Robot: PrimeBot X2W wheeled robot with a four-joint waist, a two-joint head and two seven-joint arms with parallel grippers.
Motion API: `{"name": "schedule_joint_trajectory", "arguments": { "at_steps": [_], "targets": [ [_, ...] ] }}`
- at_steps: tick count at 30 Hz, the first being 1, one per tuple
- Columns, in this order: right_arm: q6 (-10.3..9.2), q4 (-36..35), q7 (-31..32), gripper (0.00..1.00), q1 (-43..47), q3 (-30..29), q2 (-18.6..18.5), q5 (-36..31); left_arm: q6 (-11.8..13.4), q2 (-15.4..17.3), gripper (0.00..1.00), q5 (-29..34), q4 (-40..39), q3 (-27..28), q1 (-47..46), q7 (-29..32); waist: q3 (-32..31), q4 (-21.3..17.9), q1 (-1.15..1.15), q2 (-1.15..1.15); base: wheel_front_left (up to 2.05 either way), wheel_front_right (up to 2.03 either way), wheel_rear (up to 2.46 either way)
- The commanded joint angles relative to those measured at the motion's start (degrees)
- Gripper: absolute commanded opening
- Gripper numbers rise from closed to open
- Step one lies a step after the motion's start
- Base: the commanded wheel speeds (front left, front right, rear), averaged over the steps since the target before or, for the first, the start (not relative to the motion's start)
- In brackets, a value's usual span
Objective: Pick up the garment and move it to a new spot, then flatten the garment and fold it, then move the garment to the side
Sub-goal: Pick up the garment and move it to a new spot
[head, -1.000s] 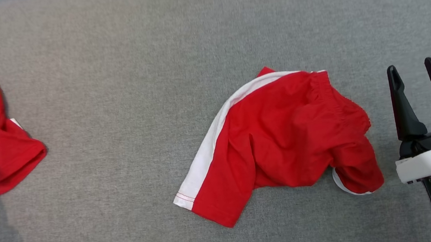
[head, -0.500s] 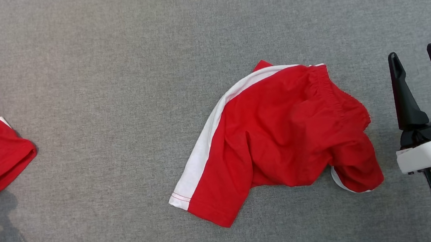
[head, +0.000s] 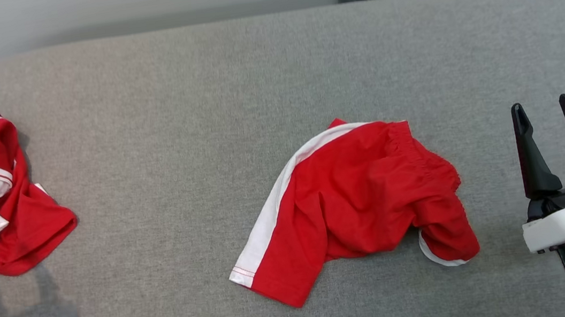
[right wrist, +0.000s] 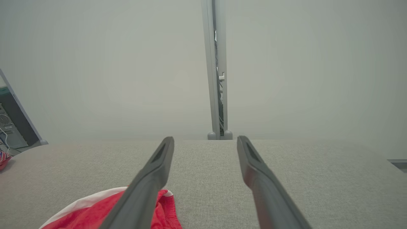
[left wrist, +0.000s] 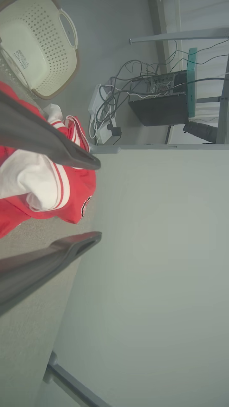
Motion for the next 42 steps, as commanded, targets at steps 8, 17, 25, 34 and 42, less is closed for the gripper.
{"name": "schedule_joint_trajectory", "arguments": {
  "at_steps": [8,17,25,34,42],
  "targets": [
    [0.01,1.4,0.1,1.00,2.9,0.9,-0.2,0.0,4.8,-4.6,1.00,4.7,-22.1,-3.7,13.2,3.6,-6.6,-2.4,0.00,0.00,0.00,0.00,0.00],
    [0.01,4.0,0.5,1.00,6.3,2.7,-0.3,0.1,8.1,-7.5,1.00,8.4,-37.1,-10.3,25.5,11.0,-11.8,-5.3,0.00,0.00,0.00,0.00,0.00],
    [0.01,3.9,1.5,1.00,8.9,2.2,-0.2,0.5,9.6,-8.2,1.00,9.7,-41.3,-12.9,29.8,14.3,-14.4,-6.4,0.00,0.00,0.00,0.00,0.00],
    [0.01,3.7,2.1,1.00,9.2,2.5,-0.2,0.8,9.8,-7.6,1.00,10.2,-41.9,-14.3,30.1,15.6,-14.2,-6.5,0.00,0.00,0.00,0.00,0.00],
    [0.01,3.8,2.1,1.00,9.1,2.6,-0.2,1.0,9.9,-7.3,1.00,10.0,-40.9,-14.5,29.4,15.3,-14.2,-6.0,0.00,0.00,0.00,0.00,0.00]
  ]
}}
